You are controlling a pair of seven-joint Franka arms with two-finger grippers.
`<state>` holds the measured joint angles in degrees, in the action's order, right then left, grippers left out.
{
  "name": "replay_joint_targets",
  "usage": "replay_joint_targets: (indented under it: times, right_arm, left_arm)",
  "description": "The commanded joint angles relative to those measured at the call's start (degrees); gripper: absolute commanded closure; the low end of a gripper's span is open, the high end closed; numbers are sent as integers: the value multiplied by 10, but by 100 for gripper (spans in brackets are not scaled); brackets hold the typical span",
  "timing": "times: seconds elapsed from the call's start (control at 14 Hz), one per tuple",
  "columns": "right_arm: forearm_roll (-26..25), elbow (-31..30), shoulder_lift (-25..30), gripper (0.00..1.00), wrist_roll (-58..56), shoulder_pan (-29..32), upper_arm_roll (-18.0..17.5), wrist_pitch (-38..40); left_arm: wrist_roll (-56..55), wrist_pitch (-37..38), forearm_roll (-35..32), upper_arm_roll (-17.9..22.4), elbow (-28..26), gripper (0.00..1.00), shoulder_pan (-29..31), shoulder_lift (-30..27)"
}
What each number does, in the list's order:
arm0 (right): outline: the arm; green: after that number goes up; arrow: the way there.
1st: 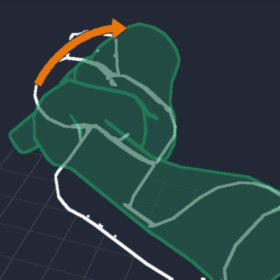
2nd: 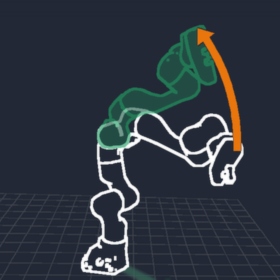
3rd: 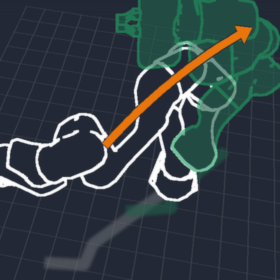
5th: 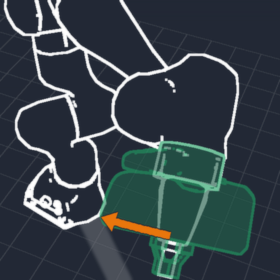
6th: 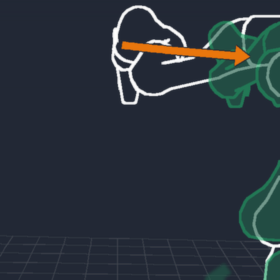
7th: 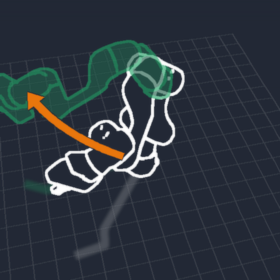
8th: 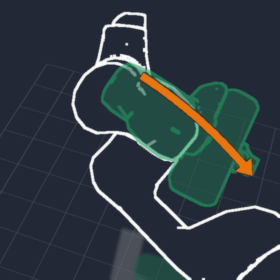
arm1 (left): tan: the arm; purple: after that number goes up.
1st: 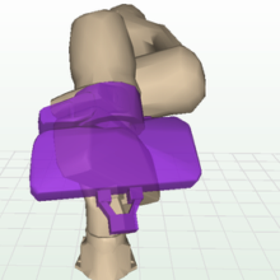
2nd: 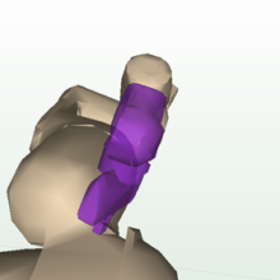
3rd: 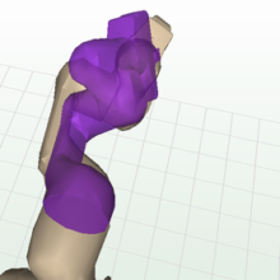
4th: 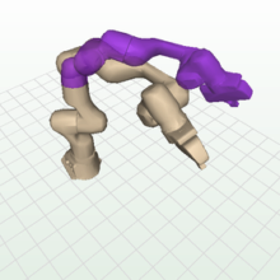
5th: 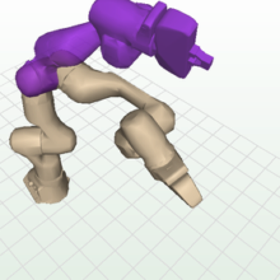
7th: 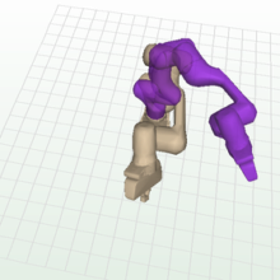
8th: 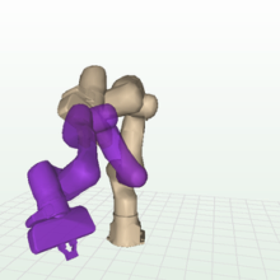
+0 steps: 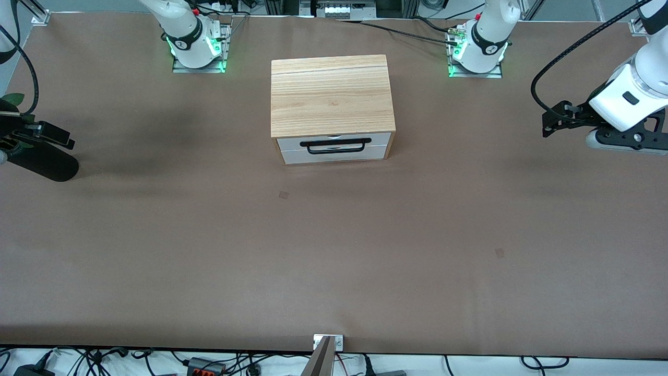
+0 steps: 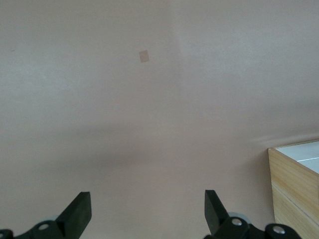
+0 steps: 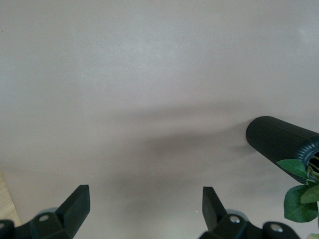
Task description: Close drawer with both arms simultaneously
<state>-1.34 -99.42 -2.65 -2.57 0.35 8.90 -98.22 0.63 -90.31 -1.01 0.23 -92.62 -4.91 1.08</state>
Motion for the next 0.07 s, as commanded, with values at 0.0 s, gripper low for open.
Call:
replay_joint_targets:
  times: [0.0]
  right_arm:
    - [-9,-11,12,0,-8,10,-12,-3]
  left_arm:
    - [-5,15,-13,-6,20,0,-1,8]
